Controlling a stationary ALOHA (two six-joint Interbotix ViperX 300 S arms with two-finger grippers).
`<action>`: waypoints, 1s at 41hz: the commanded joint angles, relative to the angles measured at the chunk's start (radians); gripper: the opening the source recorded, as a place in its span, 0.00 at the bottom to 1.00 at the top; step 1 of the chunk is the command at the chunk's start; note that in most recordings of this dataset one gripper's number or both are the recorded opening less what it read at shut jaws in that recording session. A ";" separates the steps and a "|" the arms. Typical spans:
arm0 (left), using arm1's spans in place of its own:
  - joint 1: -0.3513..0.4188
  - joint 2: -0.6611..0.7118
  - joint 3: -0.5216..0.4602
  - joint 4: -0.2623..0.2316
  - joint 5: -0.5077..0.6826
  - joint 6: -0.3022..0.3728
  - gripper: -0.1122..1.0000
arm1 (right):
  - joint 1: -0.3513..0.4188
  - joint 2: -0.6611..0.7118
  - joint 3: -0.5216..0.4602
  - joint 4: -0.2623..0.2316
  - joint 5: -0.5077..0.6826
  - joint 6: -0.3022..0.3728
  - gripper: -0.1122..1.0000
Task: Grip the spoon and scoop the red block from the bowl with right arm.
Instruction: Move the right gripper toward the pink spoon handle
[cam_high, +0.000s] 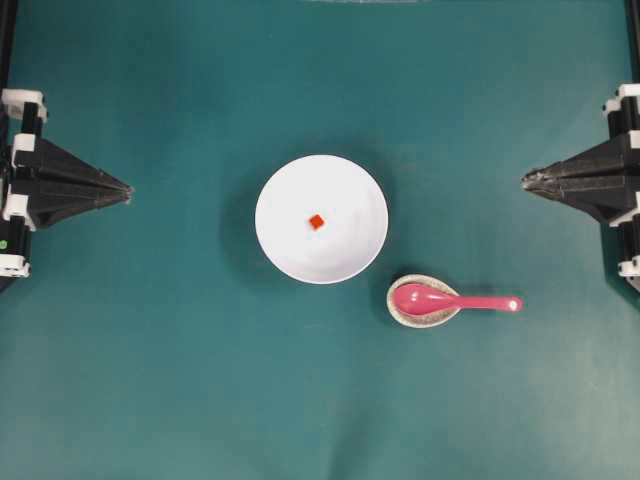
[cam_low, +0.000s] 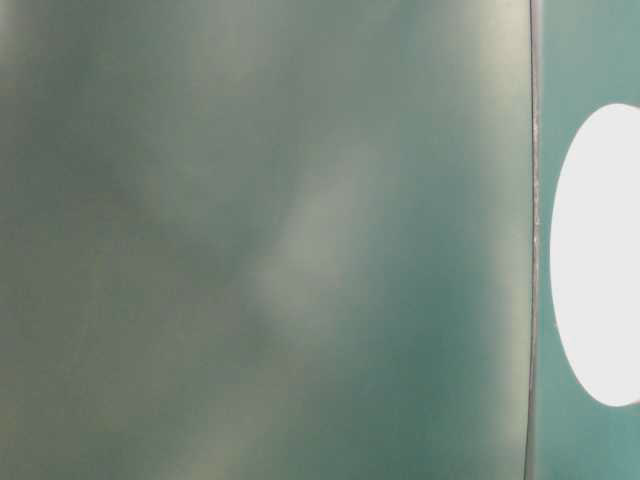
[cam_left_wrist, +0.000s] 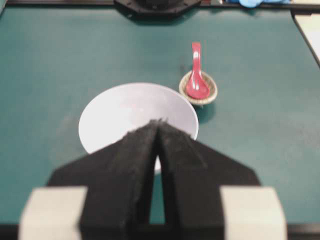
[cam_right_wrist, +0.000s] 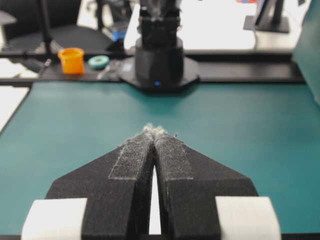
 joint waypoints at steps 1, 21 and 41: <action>-0.003 0.005 -0.031 0.003 0.015 -0.002 0.10 | 0.003 0.006 -0.029 0.002 -0.006 0.000 0.10; -0.003 0.003 -0.037 0.003 0.106 0.000 0.10 | 0.003 0.006 -0.031 -0.002 0.020 -0.003 0.10; 0.003 0.011 -0.035 0.003 0.149 0.000 0.10 | 0.006 0.031 -0.020 0.003 0.043 0.003 0.47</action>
